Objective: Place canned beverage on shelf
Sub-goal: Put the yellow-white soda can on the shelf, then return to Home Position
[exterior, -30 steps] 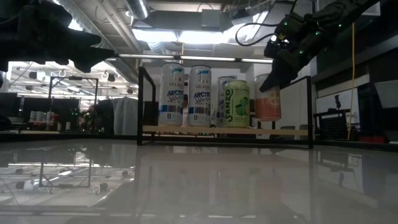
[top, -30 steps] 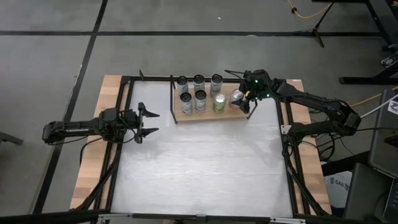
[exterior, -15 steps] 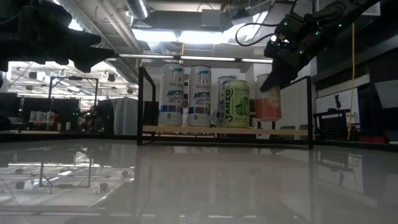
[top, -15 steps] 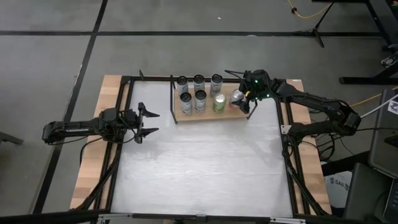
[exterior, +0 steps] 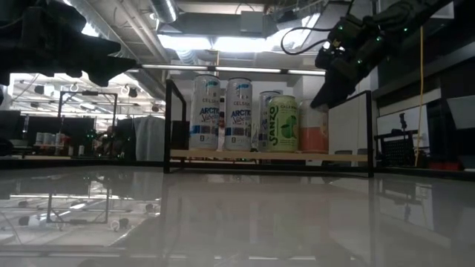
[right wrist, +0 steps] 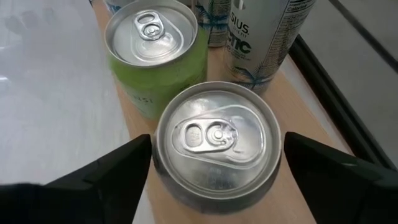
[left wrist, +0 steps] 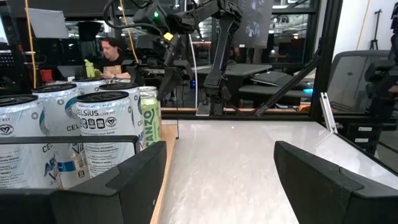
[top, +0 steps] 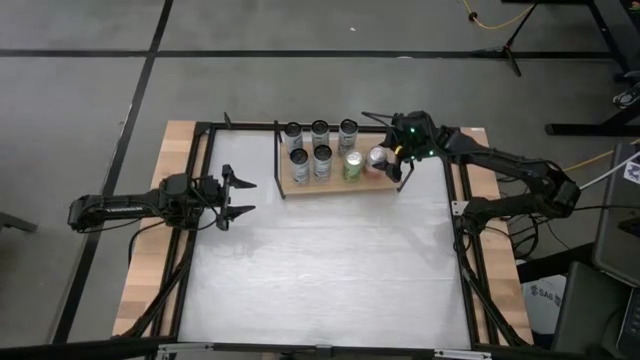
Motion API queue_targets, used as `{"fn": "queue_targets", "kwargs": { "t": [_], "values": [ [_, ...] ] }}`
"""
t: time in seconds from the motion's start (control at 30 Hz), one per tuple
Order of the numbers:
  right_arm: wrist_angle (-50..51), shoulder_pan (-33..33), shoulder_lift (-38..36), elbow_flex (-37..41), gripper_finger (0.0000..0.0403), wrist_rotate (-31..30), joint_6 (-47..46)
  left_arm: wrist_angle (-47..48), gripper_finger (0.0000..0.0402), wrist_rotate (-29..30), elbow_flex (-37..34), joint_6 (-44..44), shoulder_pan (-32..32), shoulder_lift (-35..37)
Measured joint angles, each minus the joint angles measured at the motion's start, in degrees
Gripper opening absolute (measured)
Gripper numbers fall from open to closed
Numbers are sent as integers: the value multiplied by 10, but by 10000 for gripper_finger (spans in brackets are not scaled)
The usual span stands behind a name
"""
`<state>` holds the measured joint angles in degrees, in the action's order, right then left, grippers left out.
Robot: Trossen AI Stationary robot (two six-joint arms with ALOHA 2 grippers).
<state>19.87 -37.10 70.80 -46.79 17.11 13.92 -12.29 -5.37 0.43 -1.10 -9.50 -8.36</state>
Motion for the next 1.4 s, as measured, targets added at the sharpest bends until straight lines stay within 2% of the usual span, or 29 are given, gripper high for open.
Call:
{"fn": "queue_targets", "kwargs": {
  "t": [0.17, 0.5, 0.7, 0.77, 0.87, 1.03, 1.1, 1.23, 1.4],
  "values": [
    [11, 0, -26, -27, 353, 26, -6, 1, 292, 2, 0, 2, 0, 0],
    [19, 0, -137, -45, 353, 64, -7, 2, 292, 2, 0, 2, 0, 0],
    [30, 0, -183, -38, 353, 146, 8, 2, 292, 2, 0, 2, 0, 0],
    [12, 11, -197, -18, 353, 155, 7, 2, 292, 2, 0, 2, 0, 0],
    [-54, 53, -217, 28, 353, 123, -17, 2, 292, 2, 0, 2, 0, 0],
    [-189, 132, -239, 114, 353, 4, -61, 2, 292, 2, 0, 2, 0, 0],
    [-221, 159, -238, 139, 353, -21, -64, 2, 292, 2, 0, 2, 0, 0],
    [-252, 191, -244, 167, 353, -24, -60, 2, 292, 2, 0, 2, 0, 0],
    [-225, 191, -297, 195, 353, -26, -59, 2, 292, 2, 0, 2, 0, 0]
  ]
}}
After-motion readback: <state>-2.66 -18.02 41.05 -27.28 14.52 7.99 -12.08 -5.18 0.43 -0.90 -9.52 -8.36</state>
